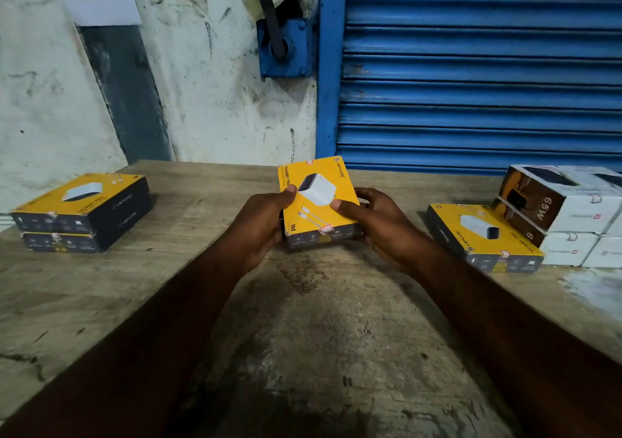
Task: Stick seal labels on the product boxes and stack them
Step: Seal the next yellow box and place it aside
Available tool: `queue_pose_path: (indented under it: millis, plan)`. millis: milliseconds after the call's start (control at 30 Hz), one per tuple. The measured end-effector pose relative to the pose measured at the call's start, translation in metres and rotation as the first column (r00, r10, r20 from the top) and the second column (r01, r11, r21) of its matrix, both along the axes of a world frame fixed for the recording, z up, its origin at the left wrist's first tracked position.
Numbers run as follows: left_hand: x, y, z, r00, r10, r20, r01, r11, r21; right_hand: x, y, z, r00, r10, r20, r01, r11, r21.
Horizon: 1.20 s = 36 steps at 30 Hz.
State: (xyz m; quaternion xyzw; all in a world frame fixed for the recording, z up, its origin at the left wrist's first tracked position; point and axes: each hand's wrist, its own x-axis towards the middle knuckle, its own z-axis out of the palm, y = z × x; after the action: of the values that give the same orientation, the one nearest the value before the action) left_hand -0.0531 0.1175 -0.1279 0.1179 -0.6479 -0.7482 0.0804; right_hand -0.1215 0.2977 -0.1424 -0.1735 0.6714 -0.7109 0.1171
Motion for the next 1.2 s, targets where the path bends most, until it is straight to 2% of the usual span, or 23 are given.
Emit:
queue_pose_path:
  millis: [167, 333, 433, 533, 633, 733, 833, 900, 1067, 1200]
  plan:
    - [0.011, 0.004, 0.01, 0.965, -0.206, 0.16, 0.198, 0.978, 0.063, 0.005, -0.001, 0.003, 0.994, -0.015, 0.112, 0.022, 0.998, -0.064]
    - [0.01, 0.005, 0.01, 0.956, -0.244, 0.162, 0.23, 0.968, 0.096, 0.011, 0.0, 0.01, 0.996, 0.0, 0.09, 0.003, 0.999, -0.039]
    - [0.009, 0.005, 0.01, 0.971, -0.2, 0.134, 0.185, 0.976, 0.117, 0.012, -0.002, 0.01, 0.999, -0.035, 0.037, 0.034, 0.999, 0.03]
    - [0.009, 0.004, 0.011, 0.979, -0.166, 0.12, 0.15, 0.98, 0.128, 0.014, -0.002, 0.009, 0.984, -0.1, -0.145, 0.121, 0.981, 0.149]
    - [0.008, 0.003, 0.01, 0.983, -0.138, 0.122, 0.119, 0.982, 0.147, 0.008, 0.0, 0.004, 0.911, -0.102, -0.399, 0.202, 0.955, 0.218]
    - [0.008, 0.002, 0.01, 0.986, -0.112, 0.126, 0.092, 0.983, 0.157, 0.008, 0.005, 0.007, 0.818, -0.039, -0.574, 0.196, 0.957, 0.216]
    - [0.007, 0.002, 0.01, 0.988, -0.087, 0.127, 0.068, 0.986, 0.153, 0.01, 0.01, 0.012, 0.565, 0.048, -0.823, 0.239, 0.946, 0.219]
    - [0.007, 0.002, 0.01, 0.988, -0.078, 0.131, 0.058, 0.987, 0.148, 0.01, 0.009, 0.012, 0.492, 0.066, -0.868, 0.235, 0.95, 0.206]
    - [0.007, 0.001, 0.01, 0.989, -0.055, 0.134, 0.036, 0.99, 0.139, 0.012, 0.007, 0.013, 0.476, 0.077, -0.876, 0.27, 0.935, 0.229]
    - [0.007, 0.004, 0.011, 0.989, -0.051, 0.138, 0.033, 0.991, 0.131, 0.01, 0.008, 0.012, 0.405, 0.097, -0.909, 0.294, 0.928, 0.23]
